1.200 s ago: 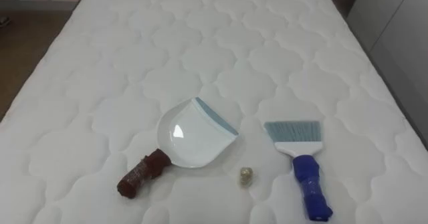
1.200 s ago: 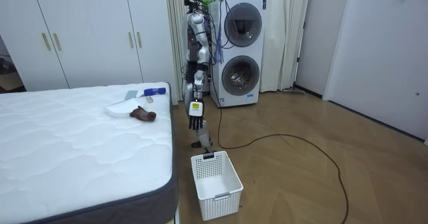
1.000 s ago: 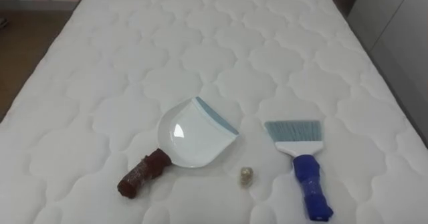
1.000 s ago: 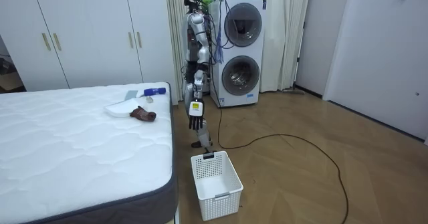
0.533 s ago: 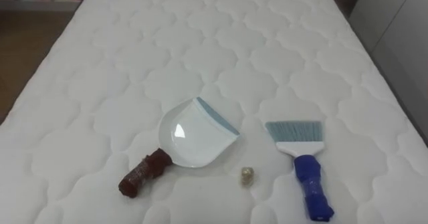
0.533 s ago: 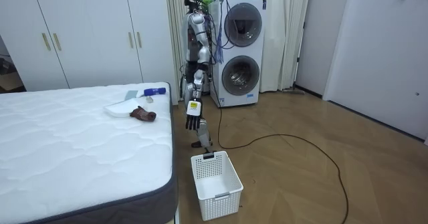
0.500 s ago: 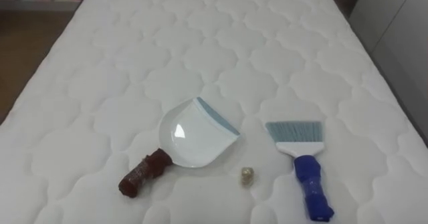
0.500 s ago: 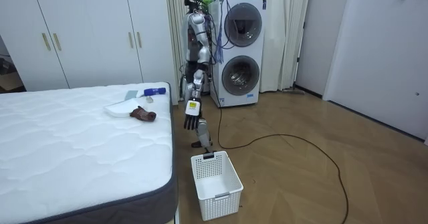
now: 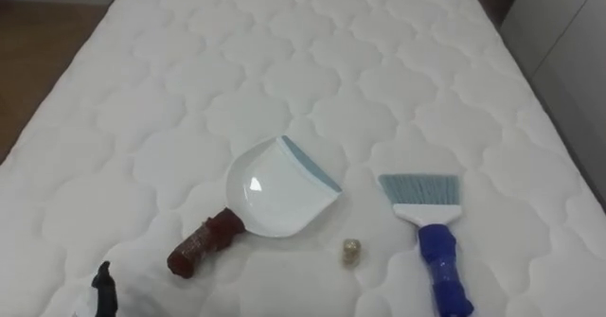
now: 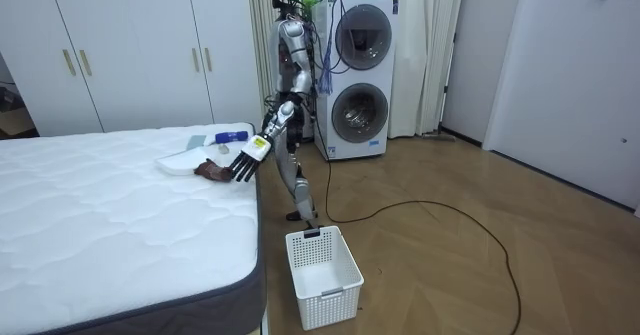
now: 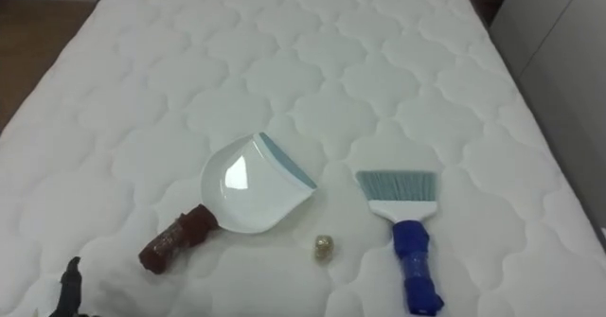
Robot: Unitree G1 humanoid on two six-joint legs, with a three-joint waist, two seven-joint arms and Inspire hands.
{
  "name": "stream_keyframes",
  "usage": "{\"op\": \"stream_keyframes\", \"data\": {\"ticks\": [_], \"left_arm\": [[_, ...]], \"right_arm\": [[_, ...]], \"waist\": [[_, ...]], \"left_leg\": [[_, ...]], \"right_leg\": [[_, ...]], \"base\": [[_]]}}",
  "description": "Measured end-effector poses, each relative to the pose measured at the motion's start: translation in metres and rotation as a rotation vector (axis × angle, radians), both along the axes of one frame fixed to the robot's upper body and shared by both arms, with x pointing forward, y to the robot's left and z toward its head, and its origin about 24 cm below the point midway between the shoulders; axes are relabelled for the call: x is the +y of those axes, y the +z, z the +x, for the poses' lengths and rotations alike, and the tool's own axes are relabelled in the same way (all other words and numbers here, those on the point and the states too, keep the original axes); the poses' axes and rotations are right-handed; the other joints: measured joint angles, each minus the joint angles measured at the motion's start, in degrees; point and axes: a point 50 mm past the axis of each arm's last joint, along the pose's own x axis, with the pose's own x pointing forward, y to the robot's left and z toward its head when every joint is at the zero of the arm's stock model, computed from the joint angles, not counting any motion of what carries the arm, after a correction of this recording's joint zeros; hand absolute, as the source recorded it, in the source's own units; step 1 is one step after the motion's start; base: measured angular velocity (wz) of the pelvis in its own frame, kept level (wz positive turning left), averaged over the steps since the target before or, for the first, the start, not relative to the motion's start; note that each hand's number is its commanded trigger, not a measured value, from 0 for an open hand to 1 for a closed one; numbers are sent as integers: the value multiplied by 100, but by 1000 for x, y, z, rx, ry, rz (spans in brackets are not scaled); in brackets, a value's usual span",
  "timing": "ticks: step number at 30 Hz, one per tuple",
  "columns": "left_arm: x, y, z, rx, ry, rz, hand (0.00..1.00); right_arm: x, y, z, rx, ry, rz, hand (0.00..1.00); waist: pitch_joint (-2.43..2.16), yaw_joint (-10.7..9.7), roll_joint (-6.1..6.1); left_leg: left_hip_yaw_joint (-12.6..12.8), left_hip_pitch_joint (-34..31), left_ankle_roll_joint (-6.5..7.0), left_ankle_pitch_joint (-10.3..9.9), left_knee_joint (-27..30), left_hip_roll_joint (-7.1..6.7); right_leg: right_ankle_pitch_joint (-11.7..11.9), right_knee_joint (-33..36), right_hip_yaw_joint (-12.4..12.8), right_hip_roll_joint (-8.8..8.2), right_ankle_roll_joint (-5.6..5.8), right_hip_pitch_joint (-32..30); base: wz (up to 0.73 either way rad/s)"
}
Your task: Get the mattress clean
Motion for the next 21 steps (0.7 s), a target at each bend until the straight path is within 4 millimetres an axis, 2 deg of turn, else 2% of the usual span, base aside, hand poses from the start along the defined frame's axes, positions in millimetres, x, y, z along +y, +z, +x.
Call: {"op": "stream_keyframes", "data": {"ticks": [3,12,15,21], "left_arm": [[-4,14,15,-121,-25,25,0],[-13,37,41,-271,-83,30,0],[-14,40,48,-291,-92,29,0],[-20,35,48,-264,-118,22,0]], "right_arm": [[1,1,4,-30,-15,15,0],[2,1,4,-35,-30,34,0],[2,0,4,-30,-28,43,0],[2,0,2,-22,-28,41,0]], "waist": [[-2,7,8],[16,-40,51],[14,-41,46],[1,-63,64]], "left_leg": [[1,5,0,0,-6,-6],[7,-14,-3,0,-49,1],[58,-21,-3,0,-28,2],[128,-178,-3,0,52,1]], "right_leg": [[0,-69,7,0,0,42],[1,-78,-13,8,-1,21],[1,-75,1,7,-2,10],[3,-71,6,-7,-2,-118]], "base": [[0],[0],[-3],[-2]]}}
